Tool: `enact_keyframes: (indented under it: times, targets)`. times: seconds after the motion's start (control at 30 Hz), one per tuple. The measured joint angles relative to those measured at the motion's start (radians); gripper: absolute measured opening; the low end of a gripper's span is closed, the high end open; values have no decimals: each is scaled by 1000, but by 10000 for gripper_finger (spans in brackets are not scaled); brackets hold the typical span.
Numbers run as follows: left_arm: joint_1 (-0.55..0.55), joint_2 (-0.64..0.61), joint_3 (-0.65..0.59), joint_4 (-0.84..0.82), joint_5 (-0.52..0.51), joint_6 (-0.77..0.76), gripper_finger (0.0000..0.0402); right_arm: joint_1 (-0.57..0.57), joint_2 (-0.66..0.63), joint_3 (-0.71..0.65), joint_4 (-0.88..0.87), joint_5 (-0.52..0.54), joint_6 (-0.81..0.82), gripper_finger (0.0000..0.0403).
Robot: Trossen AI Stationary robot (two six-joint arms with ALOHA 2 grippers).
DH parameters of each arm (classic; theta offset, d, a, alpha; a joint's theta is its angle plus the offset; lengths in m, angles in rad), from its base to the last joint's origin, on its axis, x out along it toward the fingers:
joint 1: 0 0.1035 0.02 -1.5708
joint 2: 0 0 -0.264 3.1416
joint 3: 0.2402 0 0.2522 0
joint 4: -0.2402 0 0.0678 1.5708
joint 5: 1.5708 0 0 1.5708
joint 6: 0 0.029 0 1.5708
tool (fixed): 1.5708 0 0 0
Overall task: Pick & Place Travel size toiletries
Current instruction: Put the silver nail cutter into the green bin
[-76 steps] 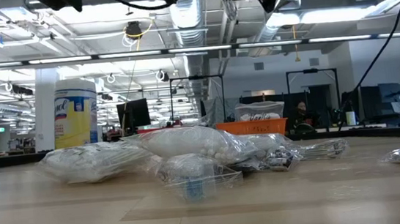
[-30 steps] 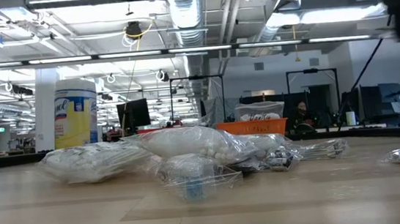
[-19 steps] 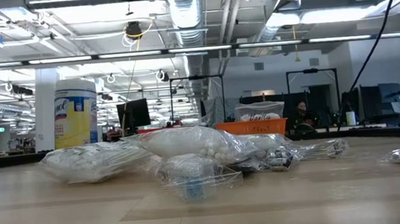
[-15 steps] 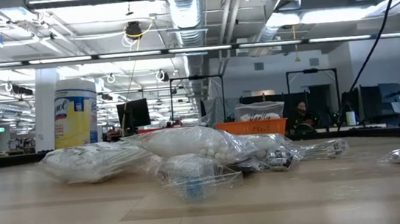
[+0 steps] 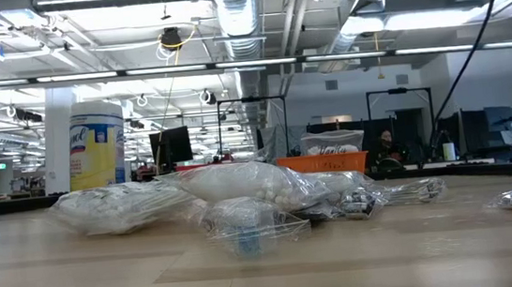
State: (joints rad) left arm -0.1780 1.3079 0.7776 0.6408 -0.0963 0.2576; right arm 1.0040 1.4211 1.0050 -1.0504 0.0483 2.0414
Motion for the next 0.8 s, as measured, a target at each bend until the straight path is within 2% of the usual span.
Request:
enact_keyframes:
  times: [0.3, 0.8]
  targets:
    - [0, 0, 0, 35, 0, 34, 117, 43, 71, 0, 52, 0, 105, 49]
    - [0, 0, 0, 38, 0, 44, 117, 34, 73, -63, 85, -70, 159, 49]
